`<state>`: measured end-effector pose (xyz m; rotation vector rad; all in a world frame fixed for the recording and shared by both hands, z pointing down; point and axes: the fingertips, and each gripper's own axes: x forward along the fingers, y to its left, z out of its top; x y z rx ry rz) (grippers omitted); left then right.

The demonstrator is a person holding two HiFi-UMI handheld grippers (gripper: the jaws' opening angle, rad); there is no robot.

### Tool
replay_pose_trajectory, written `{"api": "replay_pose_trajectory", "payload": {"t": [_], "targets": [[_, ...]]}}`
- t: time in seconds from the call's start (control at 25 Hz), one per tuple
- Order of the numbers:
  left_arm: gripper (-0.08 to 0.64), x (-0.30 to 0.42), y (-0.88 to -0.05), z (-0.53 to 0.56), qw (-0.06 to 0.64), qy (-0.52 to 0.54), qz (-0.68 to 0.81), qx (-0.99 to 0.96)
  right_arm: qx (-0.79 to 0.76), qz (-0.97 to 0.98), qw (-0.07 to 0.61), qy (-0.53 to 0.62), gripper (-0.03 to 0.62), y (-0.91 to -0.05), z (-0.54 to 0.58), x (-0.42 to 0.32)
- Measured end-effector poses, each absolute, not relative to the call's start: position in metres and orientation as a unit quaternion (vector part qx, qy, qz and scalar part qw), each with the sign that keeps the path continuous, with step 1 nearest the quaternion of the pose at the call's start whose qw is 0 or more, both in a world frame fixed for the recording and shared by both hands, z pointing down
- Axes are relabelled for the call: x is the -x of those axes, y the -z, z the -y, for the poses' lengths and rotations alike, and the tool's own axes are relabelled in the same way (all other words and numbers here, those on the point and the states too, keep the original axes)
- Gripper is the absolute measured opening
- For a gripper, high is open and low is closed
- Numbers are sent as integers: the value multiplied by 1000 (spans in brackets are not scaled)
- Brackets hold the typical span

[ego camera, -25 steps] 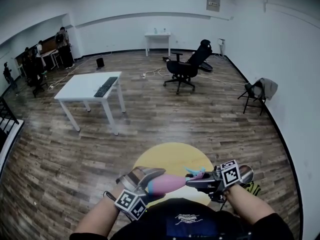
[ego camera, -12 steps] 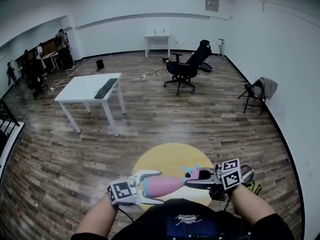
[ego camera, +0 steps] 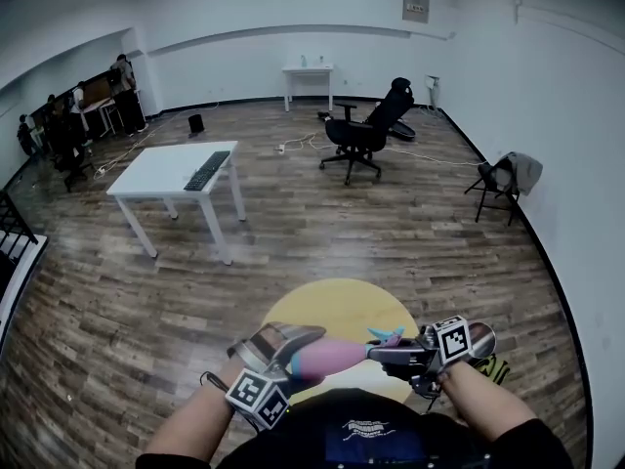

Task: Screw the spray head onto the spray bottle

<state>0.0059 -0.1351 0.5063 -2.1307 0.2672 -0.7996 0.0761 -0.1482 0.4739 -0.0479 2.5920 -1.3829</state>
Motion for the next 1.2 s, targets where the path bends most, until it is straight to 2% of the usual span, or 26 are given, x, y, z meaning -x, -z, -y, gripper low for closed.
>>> {"api": "replay_pose_trajectory", "payload": {"t": [0.12,0.24,0.32,0.4,0.56,0.68,0.76,0.88,0.92,0.96,1.0,1.04,1.16,1.2], "targets": [[517,-4,-504,129,232,247,-60,939,61,-913,76,397,144,-466,153,-74],[517,-8,-489,118,65,160,-4,985,85,-943,20,320,227,-460,151,-75],[517,-8,-483,115,4,120,16,993,78,-949,7,306,239,-457,145,-77],[517,-6,-479,116,-24,100,26,994,75,-949,4,305,247,-456,144,-76],[517,-9,-476,117,-8,108,21,994,72,-946,-3,317,235,-459,145,-72],[515,-17,-478,110,71,145,7,987,55,-942,-11,332,163,-465,138,-70],[514,-17,-484,111,158,190,-17,969,43,-934,4,354,146,-462,137,-72],[515,-10,-499,129,385,302,-92,867,31,-912,27,407,144,-465,142,-73],[515,-8,-501,135,447,327,-108,826,28,-903,36,426,144,-468,144,-73],[514,-6,-502,139,477,340,-114,803,25,-896,47,442,144,-472,147,-73],[514,-6,-503,140,470,340,-113,807,24,-891,57,449,144,-473,149,-73],[515,-5,-504,140,430,329,-106,834,29,-892,63,446,144,-472,150,-72],[514,-4,-502,135,226,250,-65,939,66,-918,44,389,169,-465,158,-70],[514,-5,-498,135,161,217,-53,961,75,-926,34,369,225,-464,159,-71]]}}
